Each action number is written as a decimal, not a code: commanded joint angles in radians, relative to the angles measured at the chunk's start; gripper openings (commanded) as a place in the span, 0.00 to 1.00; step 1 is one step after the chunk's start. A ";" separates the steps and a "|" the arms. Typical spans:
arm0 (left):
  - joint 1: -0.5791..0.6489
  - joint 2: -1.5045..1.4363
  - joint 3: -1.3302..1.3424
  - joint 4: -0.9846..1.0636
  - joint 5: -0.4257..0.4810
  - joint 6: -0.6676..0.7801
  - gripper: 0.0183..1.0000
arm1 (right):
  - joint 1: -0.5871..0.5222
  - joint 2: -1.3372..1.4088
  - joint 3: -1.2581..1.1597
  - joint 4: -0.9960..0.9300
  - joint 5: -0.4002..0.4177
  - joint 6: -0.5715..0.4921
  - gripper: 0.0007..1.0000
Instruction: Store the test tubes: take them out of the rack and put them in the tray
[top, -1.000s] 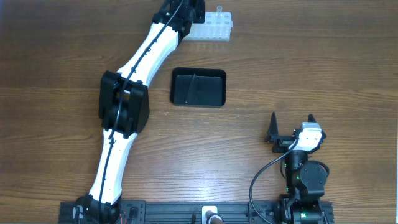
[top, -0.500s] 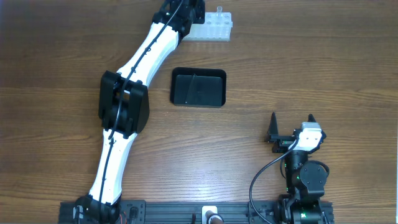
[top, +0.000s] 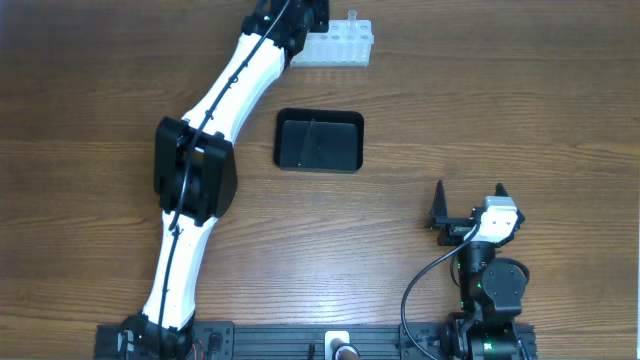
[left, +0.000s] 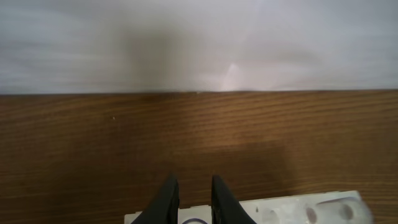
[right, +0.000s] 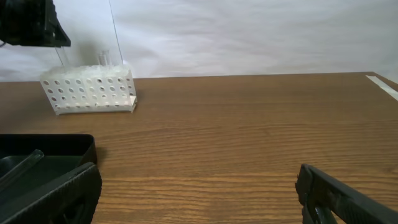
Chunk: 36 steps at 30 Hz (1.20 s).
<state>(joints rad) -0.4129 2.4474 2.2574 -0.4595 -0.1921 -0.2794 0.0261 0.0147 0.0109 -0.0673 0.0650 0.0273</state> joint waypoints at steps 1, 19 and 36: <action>0.000 -0.073 0.013 -0.001 -0.012 0.011 0.02 | 0.005 -0.010 -0.005 -0.004 -0.005 0.010 0.99; -0.009 -0.286 0.013 -0.057 -0.015 0.071 0.02 | 0.005 -0.010 -0.005 -0.004 -0.005 0.010 0.99; -0.050 -0.423 0.013 -0.687 0.080 -0.006 0.02 | 0.005 -0.010 -0.005 -0.004 -0.005 0.010 0.99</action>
<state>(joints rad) -0.4656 2.0346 2.2616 -1.0966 -0.1478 -0.2424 0.0261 0.0147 0.0109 -0.0673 0.0650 0.0269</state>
